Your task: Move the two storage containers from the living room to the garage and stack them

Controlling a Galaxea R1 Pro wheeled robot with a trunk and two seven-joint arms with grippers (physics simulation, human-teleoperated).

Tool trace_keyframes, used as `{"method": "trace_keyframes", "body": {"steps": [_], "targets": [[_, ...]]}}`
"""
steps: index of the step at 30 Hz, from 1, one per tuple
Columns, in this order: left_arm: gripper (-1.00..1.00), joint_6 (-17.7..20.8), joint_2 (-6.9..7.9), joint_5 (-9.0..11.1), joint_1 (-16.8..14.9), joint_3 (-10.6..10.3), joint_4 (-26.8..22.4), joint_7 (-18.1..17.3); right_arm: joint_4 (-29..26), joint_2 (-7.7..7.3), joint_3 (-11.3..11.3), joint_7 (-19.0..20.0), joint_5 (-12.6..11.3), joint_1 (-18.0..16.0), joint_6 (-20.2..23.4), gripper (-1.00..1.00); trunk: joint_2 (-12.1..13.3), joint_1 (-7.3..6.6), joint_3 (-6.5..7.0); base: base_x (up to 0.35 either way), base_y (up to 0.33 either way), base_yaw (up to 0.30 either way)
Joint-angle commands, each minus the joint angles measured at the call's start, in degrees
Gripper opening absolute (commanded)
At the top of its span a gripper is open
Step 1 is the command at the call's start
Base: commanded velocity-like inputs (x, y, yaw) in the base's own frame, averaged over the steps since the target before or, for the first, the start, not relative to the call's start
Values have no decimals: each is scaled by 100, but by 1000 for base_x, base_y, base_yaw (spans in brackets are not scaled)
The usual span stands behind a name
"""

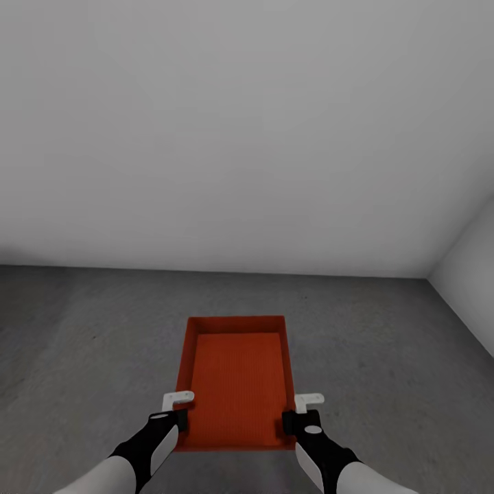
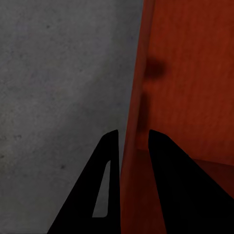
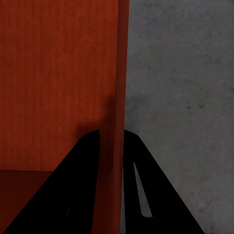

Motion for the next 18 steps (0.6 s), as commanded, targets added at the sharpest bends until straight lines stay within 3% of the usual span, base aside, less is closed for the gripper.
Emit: {"method": "trace_keyframes", "body": {"steps": [1,18], "targets": [[-100,-324,4,-53,-5,59,-66,59,55,-6,-78,-128,-97,-2,-27,-100,-3,0,-14,0,0,0],[-100,-324,4,-56,-3,59,-66,61,55,-10,-78,-128,-95,-2,-34,-100,-3,0,-167,0,0,0]]}}
